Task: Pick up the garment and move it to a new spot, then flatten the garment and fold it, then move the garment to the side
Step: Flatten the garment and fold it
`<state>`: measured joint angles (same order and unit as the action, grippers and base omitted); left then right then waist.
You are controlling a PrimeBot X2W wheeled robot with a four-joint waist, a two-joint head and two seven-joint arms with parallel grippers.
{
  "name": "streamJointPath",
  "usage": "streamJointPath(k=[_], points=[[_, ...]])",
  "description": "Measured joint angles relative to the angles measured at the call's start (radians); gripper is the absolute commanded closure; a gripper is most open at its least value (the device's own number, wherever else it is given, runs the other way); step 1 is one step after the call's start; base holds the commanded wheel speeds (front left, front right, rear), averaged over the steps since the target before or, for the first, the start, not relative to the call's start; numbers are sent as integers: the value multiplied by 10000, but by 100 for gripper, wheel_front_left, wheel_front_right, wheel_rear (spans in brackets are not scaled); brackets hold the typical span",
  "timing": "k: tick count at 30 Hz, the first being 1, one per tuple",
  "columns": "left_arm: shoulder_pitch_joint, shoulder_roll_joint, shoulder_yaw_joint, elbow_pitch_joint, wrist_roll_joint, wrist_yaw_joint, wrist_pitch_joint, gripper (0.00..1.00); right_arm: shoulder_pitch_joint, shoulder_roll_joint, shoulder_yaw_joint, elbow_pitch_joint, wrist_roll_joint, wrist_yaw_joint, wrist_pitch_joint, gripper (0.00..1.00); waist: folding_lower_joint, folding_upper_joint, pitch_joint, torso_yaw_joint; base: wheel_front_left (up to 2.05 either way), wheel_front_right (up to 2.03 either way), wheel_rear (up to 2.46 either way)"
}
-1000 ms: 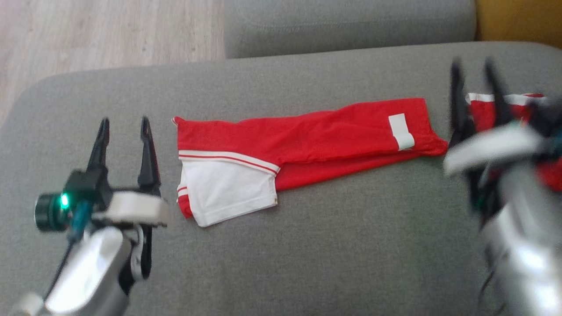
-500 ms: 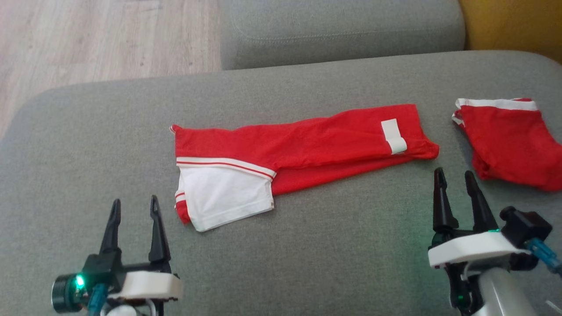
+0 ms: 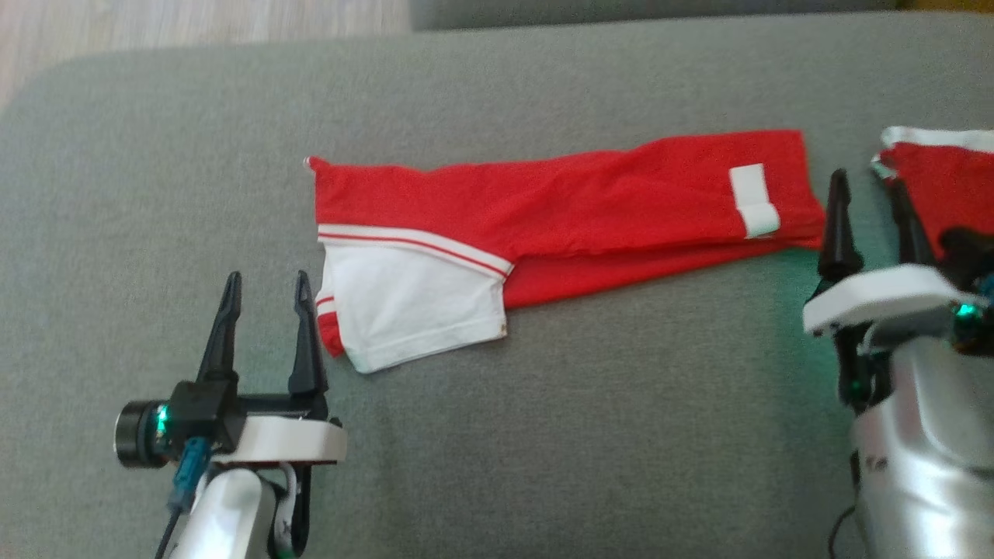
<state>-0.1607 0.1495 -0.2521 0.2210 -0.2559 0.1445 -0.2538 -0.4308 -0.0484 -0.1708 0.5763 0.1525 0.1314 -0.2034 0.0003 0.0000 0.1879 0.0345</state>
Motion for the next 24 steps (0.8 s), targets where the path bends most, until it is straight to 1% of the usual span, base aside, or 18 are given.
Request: streamJointPath(k=[3, 9, 16, 17, 18, 19, 24], points=[[-166, -161, 79, 105, 167, -163, 0, 0, -771, -8, -717, 999, -566, 0, 387, 0, 1, 0, 371, 176, 0, 0, 0], [-254, -408, 290, 259, 410, -433, 0, 0, -1385, -8, -1896, 2803, -1685, 0, 752, 0, -1, 0, 754, 506, 0, 0, 0], [-318, -610, 479, 313, 679, -621, 0, 0, -2184, -67, -2134, 4178, -2274, 0, 650, 0, -2, 0, 907, 533, 0, 0, 0], [-364, -625, 508, 318, 723, -658, 0, 0, -2276, -82, -2159, 4328, -2336, 0, 625, 5, -2, 0, 918, 525, 0, 0, 0], [-411, -635, 541, 320, 725, -663, 0, 0, -2359, -94, -2174, 4458, -2360, 0, 598, 69, -3, 0, 927, 516, 0, 0, 0], [-453, -646, 570, 320, 729, -665, 0, 0, -2419, -109, -2174, 4577, -2405, 0, 527, 100, -3, 0, 931, 505, 0, 0, 0], [-477, -671, 639, 341, 926, -830, 0, 0, -2563, -61, -2184, 4989, -2665, 2, 105, 100, -2, 0, 801, 394, 0, 0, 0]])
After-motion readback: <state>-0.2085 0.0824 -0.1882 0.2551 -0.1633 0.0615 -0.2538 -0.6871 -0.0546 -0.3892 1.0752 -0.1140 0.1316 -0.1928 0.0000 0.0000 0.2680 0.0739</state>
